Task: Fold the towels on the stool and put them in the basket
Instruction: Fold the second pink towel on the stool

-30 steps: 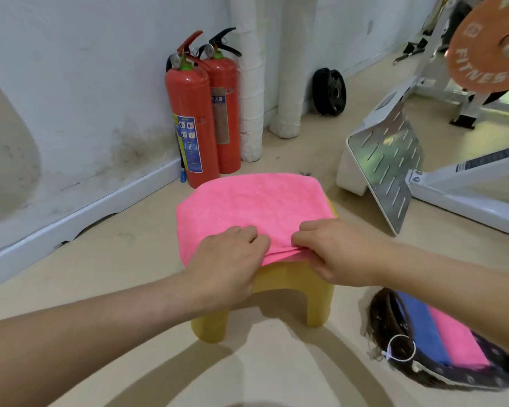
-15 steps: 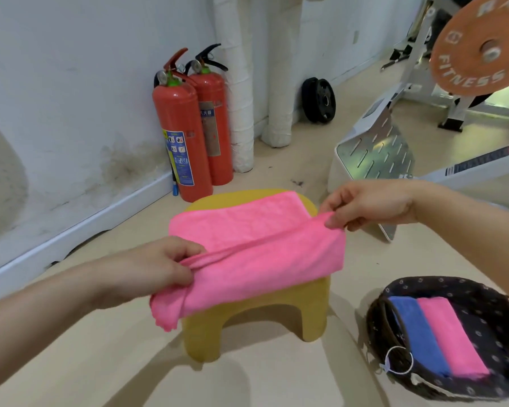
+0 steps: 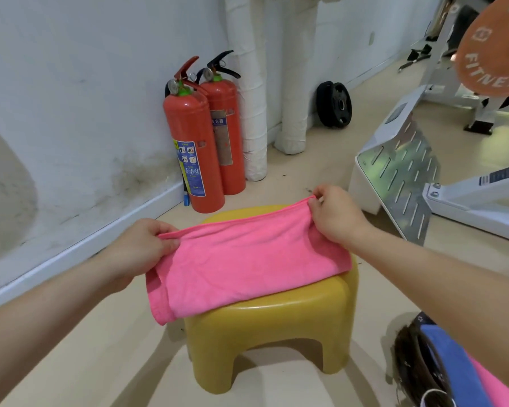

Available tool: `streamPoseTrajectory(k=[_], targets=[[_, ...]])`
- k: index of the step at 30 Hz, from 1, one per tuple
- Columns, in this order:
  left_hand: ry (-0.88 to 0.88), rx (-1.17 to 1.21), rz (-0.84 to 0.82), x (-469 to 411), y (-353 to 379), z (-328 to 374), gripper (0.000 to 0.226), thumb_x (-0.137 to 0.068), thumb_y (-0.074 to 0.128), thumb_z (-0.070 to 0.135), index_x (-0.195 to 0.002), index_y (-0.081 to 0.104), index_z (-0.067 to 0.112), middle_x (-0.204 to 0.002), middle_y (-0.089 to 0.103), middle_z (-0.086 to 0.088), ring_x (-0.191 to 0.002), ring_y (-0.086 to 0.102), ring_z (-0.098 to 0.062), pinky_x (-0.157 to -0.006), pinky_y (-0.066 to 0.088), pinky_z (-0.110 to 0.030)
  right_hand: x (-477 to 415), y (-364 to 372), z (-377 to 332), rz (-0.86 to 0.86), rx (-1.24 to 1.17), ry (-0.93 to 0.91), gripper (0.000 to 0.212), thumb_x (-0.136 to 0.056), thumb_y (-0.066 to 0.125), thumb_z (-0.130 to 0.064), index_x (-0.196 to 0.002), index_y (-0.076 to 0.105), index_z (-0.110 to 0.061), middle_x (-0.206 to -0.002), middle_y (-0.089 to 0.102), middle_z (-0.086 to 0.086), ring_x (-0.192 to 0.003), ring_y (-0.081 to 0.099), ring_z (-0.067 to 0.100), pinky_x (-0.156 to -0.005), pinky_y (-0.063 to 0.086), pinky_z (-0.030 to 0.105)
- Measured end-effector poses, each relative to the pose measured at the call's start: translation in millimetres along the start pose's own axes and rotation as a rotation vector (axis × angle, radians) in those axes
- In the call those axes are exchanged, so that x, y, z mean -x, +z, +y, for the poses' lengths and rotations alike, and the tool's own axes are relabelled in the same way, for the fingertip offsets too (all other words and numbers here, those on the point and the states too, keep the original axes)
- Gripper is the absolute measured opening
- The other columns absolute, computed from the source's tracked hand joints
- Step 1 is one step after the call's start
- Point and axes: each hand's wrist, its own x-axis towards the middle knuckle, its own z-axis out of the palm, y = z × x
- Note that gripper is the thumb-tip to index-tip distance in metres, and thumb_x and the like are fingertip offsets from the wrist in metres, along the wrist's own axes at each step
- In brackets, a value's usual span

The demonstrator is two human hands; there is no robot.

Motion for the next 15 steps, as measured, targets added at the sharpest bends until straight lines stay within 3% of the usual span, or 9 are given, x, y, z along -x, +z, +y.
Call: streamPoseTrajectory(k=[3,9,15], targets=[[0.041,-0.106,0.09,-3,12,-3,0.024,-0.091,0.053,0.003,-0.083,0.07,0.017,-0.077,0.069,-0.005,-0.067,0.059,-0.018,-0.058,0.043,-0.027,0,15,5,0.06,0.215,-0.084,0.016,-0.096,0.04,-0.016,-0.099,0.054,-0.008,-0.098,0.065,0.018,-0.092,0.059,0.037,-0.066,0.03,0.034],[0.105,-0.174,0.179,-11,18,-8,0.023,-0.094,0.049,0.007,-0.088,0.068,0.02,-0.089,0.067,-0.001,-0.086,0.06,-0.021,-0.07,0.044,-0.031,3,24,5,0.043,0.433,-0.101,0.005,-0.094,0.034,-0.009,-0.095,0.035,-0.014,-0.094,0.064,0.018,-0.084,0.062,0.037,-0.059,0.031,0.035],[0.163,-0.257,0.161,-21,12,-18,0.016,-0.092,0.058,0.016,-0.095,0.068,0.028,-0.093,0.069,0.008,-0.09,0.062,-0.016,-0.081,0.048,-0.034,3,26,3,0.034,0.554,-0.109,0.013,-0.091,0.037,-0.009,-0.103,0.044,-0.01,-0.099,0.066,0.014,-0.089,0.065,0.034,-0.059,0.031,0.032]])
